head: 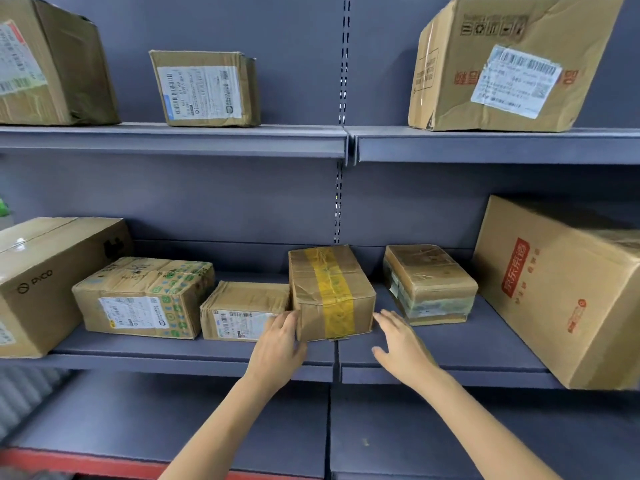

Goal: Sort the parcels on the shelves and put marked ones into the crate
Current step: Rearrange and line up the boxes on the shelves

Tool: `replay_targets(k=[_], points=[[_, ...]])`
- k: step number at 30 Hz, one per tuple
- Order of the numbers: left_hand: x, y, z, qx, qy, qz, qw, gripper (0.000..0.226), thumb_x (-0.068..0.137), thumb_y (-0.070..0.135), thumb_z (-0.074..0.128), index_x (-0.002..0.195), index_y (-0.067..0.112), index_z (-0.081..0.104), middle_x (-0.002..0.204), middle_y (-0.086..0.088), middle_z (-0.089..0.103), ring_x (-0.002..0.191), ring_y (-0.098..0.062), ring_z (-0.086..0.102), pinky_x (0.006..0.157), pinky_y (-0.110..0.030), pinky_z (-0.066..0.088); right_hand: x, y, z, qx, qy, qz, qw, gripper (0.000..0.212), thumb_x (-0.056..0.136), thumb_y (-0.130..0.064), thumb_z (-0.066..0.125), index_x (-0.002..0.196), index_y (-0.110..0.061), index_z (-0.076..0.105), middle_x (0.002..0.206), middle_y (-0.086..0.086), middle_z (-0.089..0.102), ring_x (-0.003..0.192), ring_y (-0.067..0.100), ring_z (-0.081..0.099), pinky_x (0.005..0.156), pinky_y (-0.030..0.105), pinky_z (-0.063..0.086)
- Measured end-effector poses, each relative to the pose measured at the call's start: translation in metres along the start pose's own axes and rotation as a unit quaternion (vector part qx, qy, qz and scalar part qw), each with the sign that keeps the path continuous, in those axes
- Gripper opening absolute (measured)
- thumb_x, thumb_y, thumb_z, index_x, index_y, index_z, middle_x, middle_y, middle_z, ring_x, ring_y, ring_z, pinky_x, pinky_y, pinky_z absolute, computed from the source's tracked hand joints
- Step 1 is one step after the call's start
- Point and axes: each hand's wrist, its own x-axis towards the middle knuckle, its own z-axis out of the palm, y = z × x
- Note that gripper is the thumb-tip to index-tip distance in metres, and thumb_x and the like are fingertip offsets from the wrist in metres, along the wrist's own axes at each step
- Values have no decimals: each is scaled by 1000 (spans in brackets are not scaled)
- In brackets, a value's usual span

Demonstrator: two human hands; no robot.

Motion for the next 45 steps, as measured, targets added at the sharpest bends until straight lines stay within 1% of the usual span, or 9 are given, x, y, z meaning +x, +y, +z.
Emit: replay_targets(k=[8, 16, 20, 22, 25, 32, 35, 40, 45], points=[[20, 24, 8, 32, -11, -73, 997, 55, 85, 11, 56, 135, 3, 35, 133, -16, 44, 123, -33, 39, 99, -36, 33, 28, 18, -14, 10, -18, -38, 999, 65, 93, -17, 51, 147, -11, 17, 156, 8, 15, 144, 20, 11, 115, 27, 11], [41, 26, 21, 6, -53, -123, 991, 57, 82, 6, 55, 134, 6, 32, 135, -15, 34, 127, -34, 34, 102, -36, 31, 62, 14, -15, 148, -49, 47, 987, 83, 86, -17, 61, 149, -18, 8, 157, 4, 13, 142, 22, 18, 112, 33, 22], [43, 23, 24, -5, -77, -139, 987, 60, 81, 3, 54, 136, 3, 28, 138, -17, 28, 128, -35, 32, 105, -36, 30, 65, 11, -8, 248, -94, 100, 959, 92, 80, -13, 68, 148, -30, 9, 153, 1, 25, 132, 21, 37, 95, 26, 38], [41, 22, 23, -38, -74, -147, 986, 62, 80, -2, 53, 137, 4, 29, 139, -15, 28, 129, -33, 32, 105, -33, 32, 58, 11, -3, 274, -64, 98, 954, 87, 80, -5, 67, 147, -29, 17, 152, 1, 27, 132, 20, 38, 87, 20, 37], [34, 27, 17, -99, -49, -142, 984, 63, 80, -5, 51, 139, 5, 30, 136, -11, 32, 126, -28, 35, 102, -27, 32, 41, 17, -4, 295, 14, 84, 952, 79, 80, 1, 64, 143, -31, 30, 149, 0, 35, 107, 12, 50, 72, 15, 41], [33, 62, -27, -304, 78, -111, 943, 69, 69, 20, 51, 137, 17, 39, 119, 4, 46, 108, -13, 48, 91, -24, 40, 13, 10, -44, 426, 128, -10, 895, 87, 75, -12, 74, 143, -38, 26, 148, -15, 30, 134, 4, 27, 110, 30, 25], [39, 74, -47, -421, 85, -81, 899, 54, 72, 19, 55, 124, 31, 47, 117, 6, 57, 100, -6, 57, 81, -20, 49, 9, -1, -69, 472, 128, -52, 871, 87, 75, -12, 74, 144, -33, 24, 147, -17, 30, 135, 6, 30, 113, 35, 28], [43, 83, -61, -520, 83, -69, 847, 45, 92, 10, 48, 133, 26, 38, 114, 16, 54, 97, 1, 56, 66, -6, 46, 4, -10, -92, 483, 117, -79, 864, 100, 63, -26, 77, 146, -24, 21, 147, -8, 34, 132, 8, 36, 111, 34, 31], [42, 81, -50, -497, 55, -102, 860, 62, 87, 25, 61, 141, 24, 31, 120, 11, 55, 106, -6, 57, 85, -22, 51, 11, -11, -86, 422, 121, -40, 898, 99, 70, -30, 76, 148, -20, 16, 151, -3, 29, 137, 15, 30, 112, 34, 28]])
